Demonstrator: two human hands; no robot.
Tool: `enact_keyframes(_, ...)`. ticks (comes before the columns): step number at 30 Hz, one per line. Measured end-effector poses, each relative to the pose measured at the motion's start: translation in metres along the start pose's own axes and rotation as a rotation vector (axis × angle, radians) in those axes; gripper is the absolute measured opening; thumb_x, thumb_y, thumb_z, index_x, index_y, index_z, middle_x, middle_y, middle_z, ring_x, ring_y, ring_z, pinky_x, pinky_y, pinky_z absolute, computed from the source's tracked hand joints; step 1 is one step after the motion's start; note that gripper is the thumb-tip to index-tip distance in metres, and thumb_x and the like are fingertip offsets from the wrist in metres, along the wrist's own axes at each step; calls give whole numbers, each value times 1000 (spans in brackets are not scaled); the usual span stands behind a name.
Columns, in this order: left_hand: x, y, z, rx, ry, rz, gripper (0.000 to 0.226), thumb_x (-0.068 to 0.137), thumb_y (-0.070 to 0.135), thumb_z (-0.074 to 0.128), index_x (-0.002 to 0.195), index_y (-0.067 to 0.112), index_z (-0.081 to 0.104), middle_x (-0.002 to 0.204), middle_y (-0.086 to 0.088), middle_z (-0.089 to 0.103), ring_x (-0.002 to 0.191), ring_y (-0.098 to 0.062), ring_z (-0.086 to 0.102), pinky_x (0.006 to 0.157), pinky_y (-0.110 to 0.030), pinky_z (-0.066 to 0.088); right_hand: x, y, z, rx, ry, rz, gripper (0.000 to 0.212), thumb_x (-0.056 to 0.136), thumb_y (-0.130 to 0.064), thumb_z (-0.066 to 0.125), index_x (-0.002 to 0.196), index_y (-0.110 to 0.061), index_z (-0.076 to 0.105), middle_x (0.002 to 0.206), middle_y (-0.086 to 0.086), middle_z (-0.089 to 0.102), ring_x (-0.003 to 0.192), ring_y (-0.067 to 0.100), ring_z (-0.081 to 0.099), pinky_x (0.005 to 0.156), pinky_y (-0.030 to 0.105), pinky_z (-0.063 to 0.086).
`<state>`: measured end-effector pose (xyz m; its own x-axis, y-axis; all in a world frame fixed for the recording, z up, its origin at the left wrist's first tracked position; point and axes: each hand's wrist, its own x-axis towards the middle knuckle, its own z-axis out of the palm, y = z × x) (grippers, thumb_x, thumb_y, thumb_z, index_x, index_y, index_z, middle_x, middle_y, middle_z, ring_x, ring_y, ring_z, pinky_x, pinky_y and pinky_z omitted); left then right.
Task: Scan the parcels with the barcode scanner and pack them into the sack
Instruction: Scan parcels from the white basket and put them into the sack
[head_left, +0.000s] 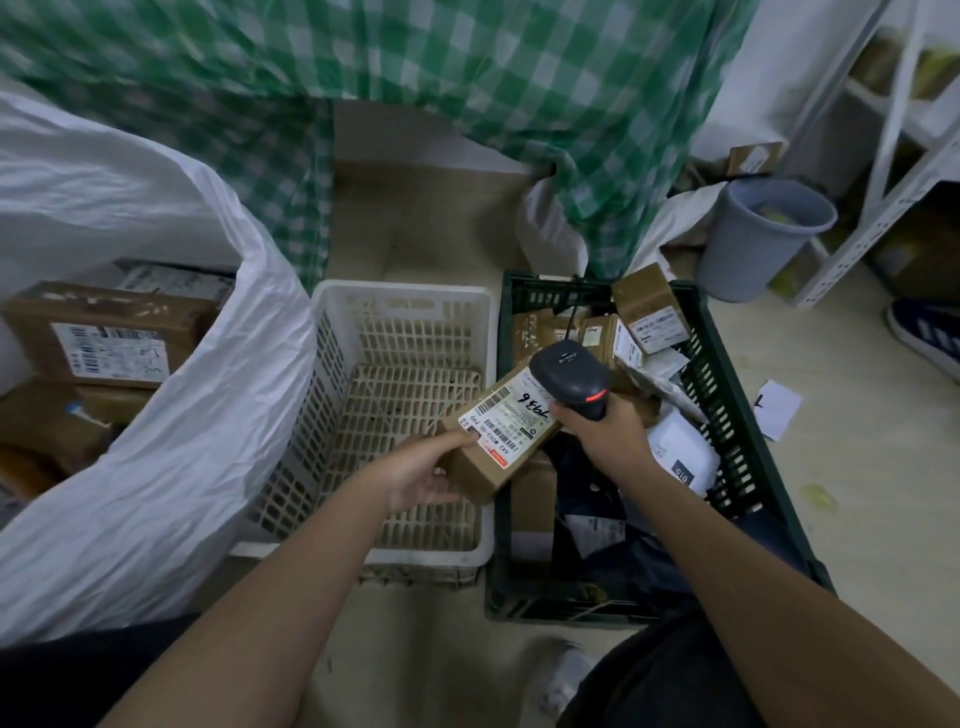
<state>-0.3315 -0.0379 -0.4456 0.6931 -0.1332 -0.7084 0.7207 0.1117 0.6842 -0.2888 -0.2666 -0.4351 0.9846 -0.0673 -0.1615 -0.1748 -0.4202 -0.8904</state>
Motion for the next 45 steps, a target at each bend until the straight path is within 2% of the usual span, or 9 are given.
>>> enact_keyframes(2,0,-1,-9,-26,43,64,53,83,33,71,130,16,55,112,-3,69,105,-18,64,80,-32,55,-2,-8,0,-9,-53,-27,28,81,-28,77,100,-10,68,91,3,70,87,16,64,72,29,47)
enact_keyframes(8,-26,17,-46,-37,240,251,57,78,38,73,125,11,56,113,-6,69,103,-18,65,86,-31,51,-10,-34,-4,-209,-338,-210,27,79,-29,79,100,-16,68,90,-3,71,85,8,64,73,27,50)
enact_keyframes(13,-50,26,-62,72,353,347,52,78,44,73,122,23,56,104,2,71,100,-16,64,87,-34,49,-19,-50,3,-508,-408,-427,26,78,-25,78,98,-13,67,96,7,71,91,21,65,74,36,52)
enact_keyframes(18,-69,29,-74,157,393,374,83,67,56,75,137,17,52,117,0,69,106,-20,63,93,-40,49,-30,-69,10,-615,-516,-476,23,77,-31,78,90,-15,67,87,2,70,83,18,64,69,32,51)
enact_keyframes(21,-71,30,-79,137,384,382,58,76,50,73,125,22,61,106,2,73,103,-21,66,99,-48,47,-37,-79,13,-708,-575,-475,20,78,-30,77,77,-21,60,78,-1,63,74,16,59,61,28,44)
enact_keyframes(26,-72,30,-80,140,362,386,38,83,44,69,116,28,60,105,2,72,103,-20,64,98,-45,47,-42,-87,13,-799,-526,-517,25,78,-35,75,72,-24,54,79,3,63,70,17,54,59,27,37)
enact_keyframes(34,-75,29,-81,144,350,396,33,84,43,68,114,32,58,107,3,70,102,-18,63,90,-41,49,-44,-89,14,-778,-554,-485,32,77,-33,76,63,-31,47,68,-6,55,66,15,54,58,27,38)
enact_keyframes(40,-92,26,-82,139,329,412,10,87,38,67,95,34,63,102,4,72,99,-17,65,88,-38,50,-43,-78,14,-541,-458,-459,21,74,-21,79,80,-6,65,78,7,67,76,22,64,66,37,49)
enact_keyframes(45,-128,21,-87,161,336,513,11,88,35,65,99,32,65,95,6,75,90,-13,70,76,-27,54,-55,-72,18,-303,-308,-334,23,76,-14,80,94,-5,68,90,11,72,87,22,66,76,41,52)
